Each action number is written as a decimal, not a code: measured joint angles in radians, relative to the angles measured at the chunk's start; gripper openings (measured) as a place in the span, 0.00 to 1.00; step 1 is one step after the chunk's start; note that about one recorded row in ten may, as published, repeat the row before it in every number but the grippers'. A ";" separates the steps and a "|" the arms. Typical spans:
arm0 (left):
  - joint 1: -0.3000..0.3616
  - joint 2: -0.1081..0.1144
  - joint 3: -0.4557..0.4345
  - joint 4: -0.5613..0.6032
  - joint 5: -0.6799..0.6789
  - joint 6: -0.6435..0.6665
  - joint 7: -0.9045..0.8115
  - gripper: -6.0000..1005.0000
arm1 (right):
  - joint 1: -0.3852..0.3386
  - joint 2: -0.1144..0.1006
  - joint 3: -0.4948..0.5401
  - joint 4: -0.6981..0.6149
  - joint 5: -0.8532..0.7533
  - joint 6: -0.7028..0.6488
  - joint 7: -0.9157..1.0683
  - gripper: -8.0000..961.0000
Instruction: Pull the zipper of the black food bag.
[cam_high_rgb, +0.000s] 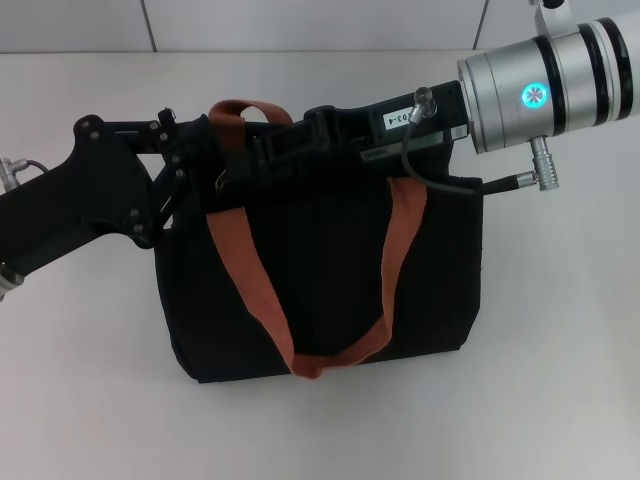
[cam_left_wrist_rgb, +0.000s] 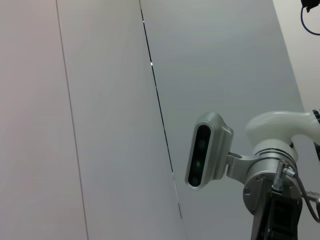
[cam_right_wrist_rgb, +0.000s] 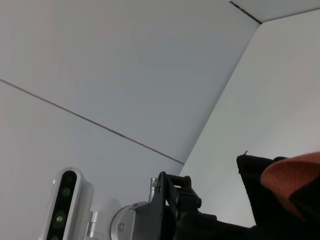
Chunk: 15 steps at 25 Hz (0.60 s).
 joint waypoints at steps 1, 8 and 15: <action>0.000 0.000 0.000 0.000 0.000 0.000 0.000 0.06 | 0.000 0.000 0.000 0.000 0.000 0.000 0.000 0.44; 0.008 0.001 -0.010 0.001 0.000 0.001 -0.001 0.06 | -0.006 -0.002 0.008 0.001 0.000 -0.008 -0.003 0.44; 0.010 0.001 -0.012 0.001 -0.001 0.011 -0.003 0.06 | -0.015 -0.004 0.010 -0.005 0.000 -0.008 -0.009 0.44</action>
